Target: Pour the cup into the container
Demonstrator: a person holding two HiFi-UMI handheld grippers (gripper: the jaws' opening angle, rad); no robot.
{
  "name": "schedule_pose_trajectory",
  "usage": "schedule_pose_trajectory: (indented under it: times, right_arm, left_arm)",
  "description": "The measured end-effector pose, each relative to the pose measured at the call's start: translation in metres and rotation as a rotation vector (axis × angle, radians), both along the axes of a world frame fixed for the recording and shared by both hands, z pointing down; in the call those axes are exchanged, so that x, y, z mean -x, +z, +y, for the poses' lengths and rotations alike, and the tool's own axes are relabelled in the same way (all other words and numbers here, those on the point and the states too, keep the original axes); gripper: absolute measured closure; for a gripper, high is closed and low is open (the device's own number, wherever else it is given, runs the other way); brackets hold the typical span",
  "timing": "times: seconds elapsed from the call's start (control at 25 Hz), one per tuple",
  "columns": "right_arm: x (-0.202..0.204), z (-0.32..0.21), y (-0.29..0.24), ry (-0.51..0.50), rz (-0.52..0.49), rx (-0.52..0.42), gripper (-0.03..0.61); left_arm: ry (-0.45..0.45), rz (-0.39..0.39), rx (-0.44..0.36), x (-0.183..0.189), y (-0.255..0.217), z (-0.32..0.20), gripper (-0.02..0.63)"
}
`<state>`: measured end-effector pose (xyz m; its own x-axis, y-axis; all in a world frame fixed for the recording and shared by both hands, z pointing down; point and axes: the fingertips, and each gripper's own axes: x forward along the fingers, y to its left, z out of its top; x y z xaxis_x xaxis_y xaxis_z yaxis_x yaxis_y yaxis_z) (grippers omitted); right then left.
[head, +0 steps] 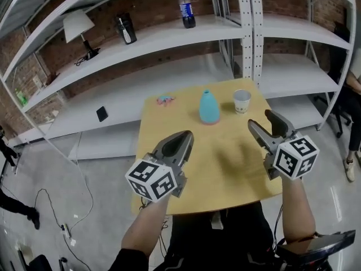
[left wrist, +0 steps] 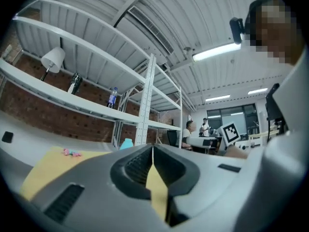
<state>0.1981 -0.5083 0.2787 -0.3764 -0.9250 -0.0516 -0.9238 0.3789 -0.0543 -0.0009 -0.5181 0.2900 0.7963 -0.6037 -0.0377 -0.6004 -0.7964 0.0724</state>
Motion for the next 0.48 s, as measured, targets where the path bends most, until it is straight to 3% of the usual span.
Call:
schedule_pose_trajectory:
  times: [0.2, 0.32, 0.48]
  right_arm:
    - [-0.006, -0.081, 0.032, 0.036, 0.102, 0.143, 0.274]
    - [-0.015, -0.121, 0.053, 0.049, 0.186, 0.232, 0.184]
    - [-0.028, -0.15, 0.075, 0.074, 0.204, 0.302, 0.184]
  left_arm:
    - [-0.018, -0.051, 0.033, 0.006, 0.013, -0.068, 0.612]
    - [0.005, -0.043, 0.087, 0.002, 0.026, -0.101, 0.612]
    - [0.049, -0.093, 0.096, -0.004, 0.049, -0.13, 0.612]
